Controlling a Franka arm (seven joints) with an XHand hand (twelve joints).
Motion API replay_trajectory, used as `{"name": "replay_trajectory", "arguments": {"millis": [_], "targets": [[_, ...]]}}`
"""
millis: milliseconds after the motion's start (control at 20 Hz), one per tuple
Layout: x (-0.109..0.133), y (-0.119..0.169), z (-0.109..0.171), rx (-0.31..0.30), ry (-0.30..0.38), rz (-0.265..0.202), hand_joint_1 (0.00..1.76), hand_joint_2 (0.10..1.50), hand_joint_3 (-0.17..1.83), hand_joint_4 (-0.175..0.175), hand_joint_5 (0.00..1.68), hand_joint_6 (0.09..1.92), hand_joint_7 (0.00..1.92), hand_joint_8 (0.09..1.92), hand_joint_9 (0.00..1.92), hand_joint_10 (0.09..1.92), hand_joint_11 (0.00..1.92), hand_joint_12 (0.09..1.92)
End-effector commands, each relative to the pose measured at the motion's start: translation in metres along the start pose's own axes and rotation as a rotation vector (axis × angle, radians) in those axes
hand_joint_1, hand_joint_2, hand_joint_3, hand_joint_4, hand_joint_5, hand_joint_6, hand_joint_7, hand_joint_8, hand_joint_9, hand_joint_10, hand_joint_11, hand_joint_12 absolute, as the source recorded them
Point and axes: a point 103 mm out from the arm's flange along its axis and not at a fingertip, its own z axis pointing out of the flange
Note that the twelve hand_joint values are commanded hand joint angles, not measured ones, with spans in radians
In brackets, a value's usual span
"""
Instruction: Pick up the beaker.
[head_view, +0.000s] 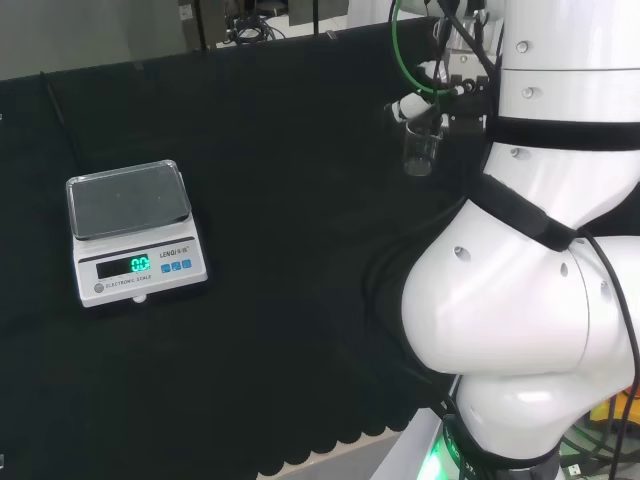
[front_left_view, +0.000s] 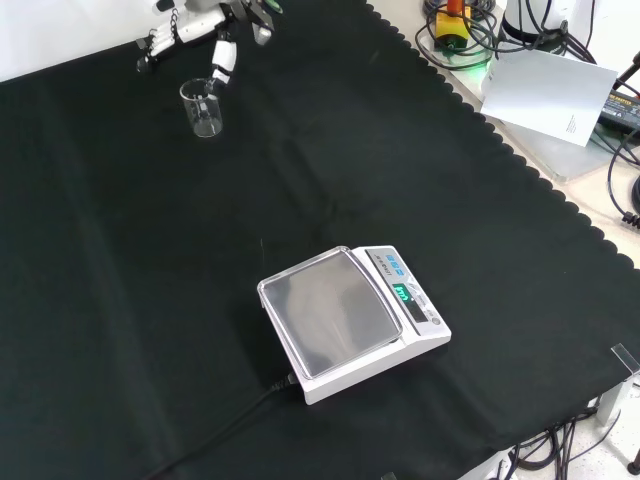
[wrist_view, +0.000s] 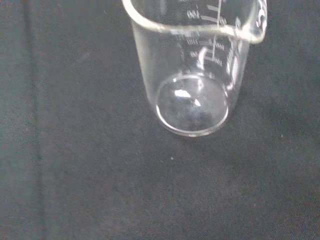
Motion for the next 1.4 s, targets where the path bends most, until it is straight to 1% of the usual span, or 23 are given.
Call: {"name": "replay_trajectory", "arguments": {"millis": [50,250,650,800,850,950,1100,1200,1250,1350,1400], "targets": [[-0.004,0.008,0.023,0.032,0.018,0.000,0.47,0.70,0.22,0.014,0.06,0.09,0.03,0.66,0.06,0.83,0.00,1.18],[-0.010,0.009,0.032,0.053,0.036,0.012,0.47,0.70,0.22,0.015,0.06,0.09,0.03,0.66,0.06,0.83,0.00,1.18],[-0.020,0.015,0.048,0.081,0.030,0.046,0.47,0.70,0.22,0.014,0.06,0.09,0.03,0.66,0.06,0.83,0.00,1.17],[-0.019,0.019,0.054,0.100,0.018,0.051,0.47,0.70,0.22,0.014,0.06,0.09,0.03,0.66,0.06,0.83,0.00,1.17],[-0.019,0.020,0.056,0.117,0.017,0.053,0.48,0.71,0.22,0.014,0.07,0.09,0.03,0.66,0.07,0.84,0.00,1.19],[-0.017,0.023,0.060,0.130,0.014,0.055,0.53,0.72,0.22,0.017,0.08,0.09,0.02,0.66,0.10,0.84,0.00,1.32],[-0.014,0.025,0.063,0.109,0.015,0.053,0.59,0.73,0.22,0.021,0.11,0.09,0.02,0.67,0.17,0.84,0.00,1.46],[-0.012,0.026,0.064,0.100,0.009,0.050,0.69,0.72,0.32,0.025,0.20,0.09,0.12,0.71,0.34,0.80,0.14,1.48],[-0.011,0.027,0.064,0.097,0.003,0.048,0.74,0.71,0.37,0.028,0.26,0.09,0.19,0.73,0.45,0.78,0.25,1.44],[-0.009,0.027,0.063,0.083,0.003,0.044,0.85,0.67,0.52,0.030,0.39,0.09,0.34,0.78,0.70,0.73,0.50,1.34],[-0.008,0.027,0.063,0.072,0.002,0.042,0.91,0.65,0.60,0.024,0.46,0.19,0.42,0.82,0.86,0.68,0.67,1.25]]}}
